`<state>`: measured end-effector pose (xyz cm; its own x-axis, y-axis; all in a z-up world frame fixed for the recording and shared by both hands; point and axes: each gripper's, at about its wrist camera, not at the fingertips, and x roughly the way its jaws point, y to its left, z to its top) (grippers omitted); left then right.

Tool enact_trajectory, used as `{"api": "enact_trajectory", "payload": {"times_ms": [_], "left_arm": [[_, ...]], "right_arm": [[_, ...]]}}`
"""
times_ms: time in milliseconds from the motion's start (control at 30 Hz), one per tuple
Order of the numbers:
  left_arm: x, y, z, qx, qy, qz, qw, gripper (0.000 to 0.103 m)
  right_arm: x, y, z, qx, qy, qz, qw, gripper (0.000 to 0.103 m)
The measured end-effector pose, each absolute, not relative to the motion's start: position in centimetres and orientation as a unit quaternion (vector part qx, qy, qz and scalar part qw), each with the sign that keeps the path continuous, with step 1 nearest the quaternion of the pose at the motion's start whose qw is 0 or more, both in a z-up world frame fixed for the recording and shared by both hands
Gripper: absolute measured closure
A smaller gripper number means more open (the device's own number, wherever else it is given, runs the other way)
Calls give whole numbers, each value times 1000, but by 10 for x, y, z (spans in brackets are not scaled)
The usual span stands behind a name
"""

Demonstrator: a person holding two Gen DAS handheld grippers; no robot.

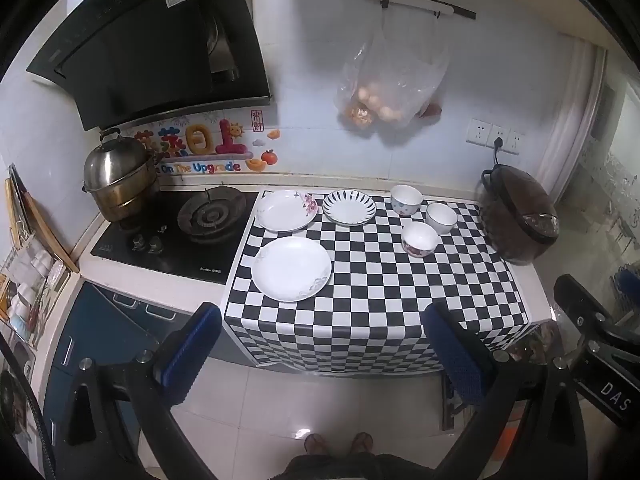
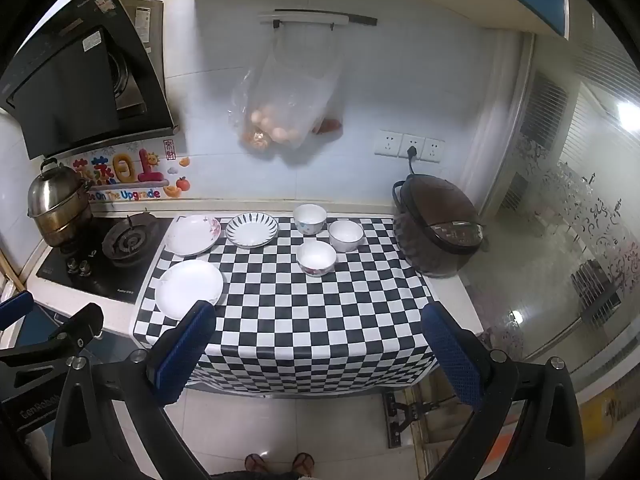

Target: Organize plates and bowls

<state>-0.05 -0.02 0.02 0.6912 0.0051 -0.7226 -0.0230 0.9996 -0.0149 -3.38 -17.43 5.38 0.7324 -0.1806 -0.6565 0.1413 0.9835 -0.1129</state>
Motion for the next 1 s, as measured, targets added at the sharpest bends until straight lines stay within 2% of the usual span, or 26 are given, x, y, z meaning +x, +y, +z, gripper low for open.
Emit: {"api": "enact_trajectory", "payload": {"times_ms": [1000], "left_arm": [[1,-16,18,-10,387,8,922,0]], "right_arm": [[-44,-186,56,-17,360,-88,928,0]]}}
